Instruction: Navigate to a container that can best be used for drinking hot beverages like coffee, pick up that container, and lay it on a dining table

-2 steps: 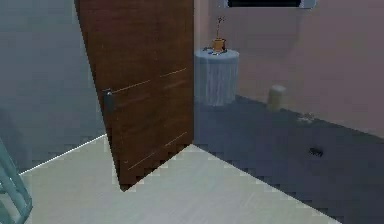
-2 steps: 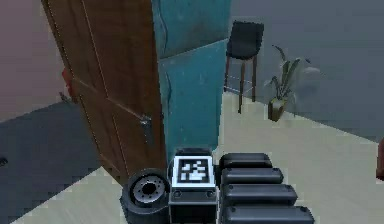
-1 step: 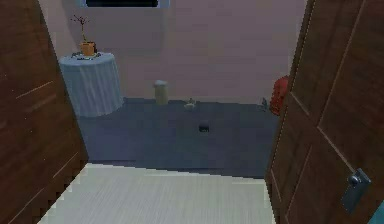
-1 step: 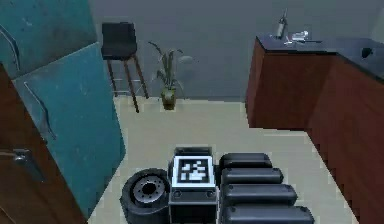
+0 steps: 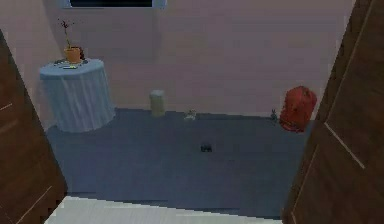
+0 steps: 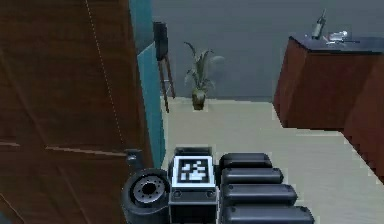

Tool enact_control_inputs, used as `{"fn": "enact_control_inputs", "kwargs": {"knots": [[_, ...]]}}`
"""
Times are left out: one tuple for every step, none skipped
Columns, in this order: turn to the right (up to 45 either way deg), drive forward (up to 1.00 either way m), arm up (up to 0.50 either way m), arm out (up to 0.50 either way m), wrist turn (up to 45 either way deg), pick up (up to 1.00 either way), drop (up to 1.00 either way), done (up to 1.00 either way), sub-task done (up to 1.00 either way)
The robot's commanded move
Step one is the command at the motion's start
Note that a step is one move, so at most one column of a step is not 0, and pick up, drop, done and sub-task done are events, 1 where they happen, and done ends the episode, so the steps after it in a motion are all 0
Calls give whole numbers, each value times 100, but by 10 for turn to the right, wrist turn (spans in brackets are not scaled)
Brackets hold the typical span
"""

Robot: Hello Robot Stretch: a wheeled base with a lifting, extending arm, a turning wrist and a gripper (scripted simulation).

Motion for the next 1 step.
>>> {"fn": "enact_control_inputs", "kwargs": {"knots": [[-240,0,0,0,0,0,0,0,0]]}}
